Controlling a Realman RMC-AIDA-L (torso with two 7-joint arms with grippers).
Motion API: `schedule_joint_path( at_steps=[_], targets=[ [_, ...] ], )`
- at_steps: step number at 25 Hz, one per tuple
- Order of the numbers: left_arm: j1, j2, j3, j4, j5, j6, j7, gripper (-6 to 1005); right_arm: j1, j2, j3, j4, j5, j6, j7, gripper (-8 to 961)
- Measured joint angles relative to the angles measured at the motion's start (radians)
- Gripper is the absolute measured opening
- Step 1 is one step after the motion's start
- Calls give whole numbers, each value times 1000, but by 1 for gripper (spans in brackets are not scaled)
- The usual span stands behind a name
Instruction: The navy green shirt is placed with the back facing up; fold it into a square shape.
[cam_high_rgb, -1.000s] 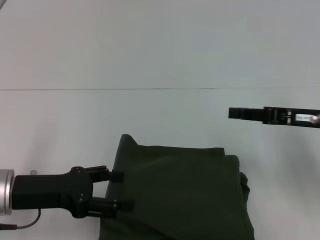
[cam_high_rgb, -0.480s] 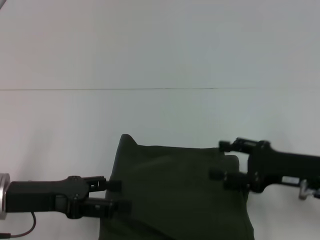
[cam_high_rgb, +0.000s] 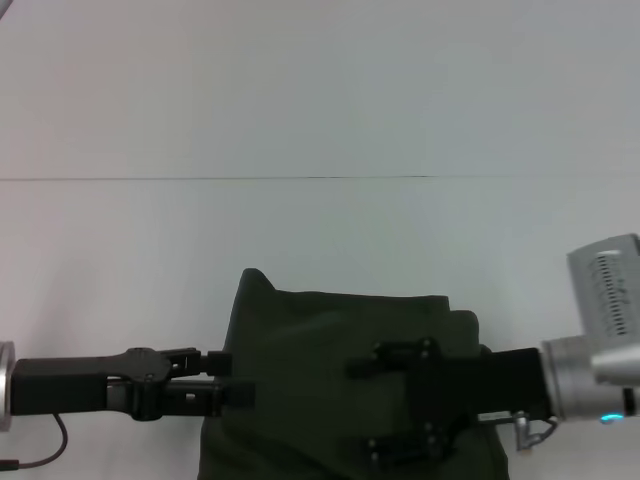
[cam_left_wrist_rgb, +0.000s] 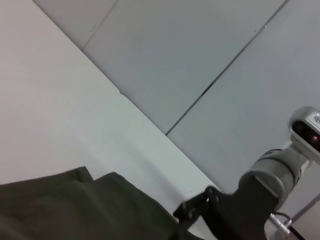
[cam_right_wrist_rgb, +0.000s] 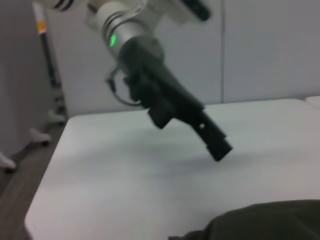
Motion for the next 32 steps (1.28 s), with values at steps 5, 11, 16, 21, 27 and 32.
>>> schedule_joint_path(
  at_steps=[5, 11, 16, 21, 27, 32],
  targets=[
    [2, 0, -1, -4, -2, -5, -2, 948, 50, 2, -95, 30, 2, 111, -17, 838],
    [-1, 0, -2, -16, -3, -17, -4, 947, 70, 4, -193, 32, 3, 304, 30, 838],
    [-3, 0, -2, -23, 2, -21, -8, 947, 72, 4, -217, 32, 3, 406, 70, 837],
    [-5, 0, 2, -23, 4, -24, -10, 948, 58, 0, -211, 13, 14, 409, 82, 837],
    [-8, 0, 6, -23, 4, -29, -11, 948, -3, -6, -207, -80, 49, 294, 75, 837],
    [-9, 0, 7, -23, 5, -29, -11, 947, -38, -6, -171, -135, 77, 214, 73, 837]
  ],
)
